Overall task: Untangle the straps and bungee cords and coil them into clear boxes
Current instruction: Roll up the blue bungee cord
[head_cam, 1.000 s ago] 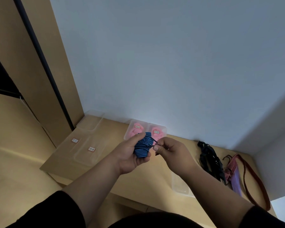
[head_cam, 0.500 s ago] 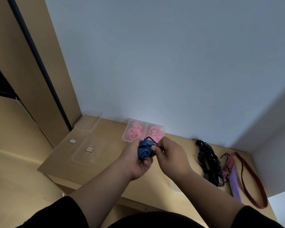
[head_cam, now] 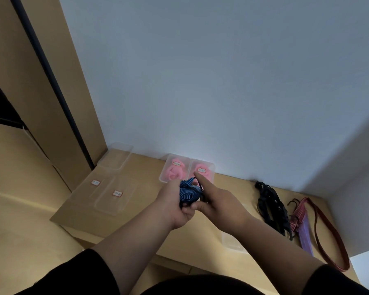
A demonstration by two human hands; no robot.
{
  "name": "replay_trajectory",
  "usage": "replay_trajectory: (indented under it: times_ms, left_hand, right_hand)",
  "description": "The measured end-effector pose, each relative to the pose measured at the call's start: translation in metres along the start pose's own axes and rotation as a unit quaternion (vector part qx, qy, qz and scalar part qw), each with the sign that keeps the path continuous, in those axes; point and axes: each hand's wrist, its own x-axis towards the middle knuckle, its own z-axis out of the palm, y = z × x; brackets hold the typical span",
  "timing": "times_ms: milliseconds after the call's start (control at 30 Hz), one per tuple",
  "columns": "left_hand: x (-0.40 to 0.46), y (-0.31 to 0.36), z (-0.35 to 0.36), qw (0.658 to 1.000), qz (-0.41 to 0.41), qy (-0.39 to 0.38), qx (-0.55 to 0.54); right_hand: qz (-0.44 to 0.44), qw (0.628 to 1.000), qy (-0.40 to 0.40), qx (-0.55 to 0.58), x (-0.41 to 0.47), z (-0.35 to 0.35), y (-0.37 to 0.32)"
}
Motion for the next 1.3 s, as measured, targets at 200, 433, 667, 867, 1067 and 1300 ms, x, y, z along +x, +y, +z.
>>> replay_trajectory:
  times_ms: [200, 433, 667, 867, 1067, 1300]
  left_hand:
    - [-0.001, -0.003, 0.003, 0.995, 0.007, 0.054, 0.086]
    - [0.002, -0.006, 0.001, 0.988, 0.084, -0.078, 0.107]
    - [0.004, -0.022, -0.017, 0.883, 0.319, -0.144, 0.313]
    - [0.004, -0.010, -0.026, 0.856, 0.367, -0.096, 0.352]
    - [0.004, -0.005, -0.019, 0.912, 0.315, -0.145, 0.218]
    - [0.007, -0.004, -0.020, 0.943, 0.243, -0.183, 0.133]
  right_hand:
    - [0.016, 1.000, -0.013, -0.019, 0.001, 0.002, -0.001]
    - [0.113, 0.967, 0.071, 0.219, 0.002, -0.001, 0.008]
    - [0.132, 0.923, 0.056, 0.357, 0.010, -0.010, 0.009]
    - [0.121, 0.957, 0.046, 0.258, 0.011, -0.009, 0.005]
    - [-0.098, 0.977, 0.015, 0.191, 0.010, -0.014, -0.003]
    - [-0.051, 0.990, 0.130, 0.015, 0.013, -0.008, 0.005]
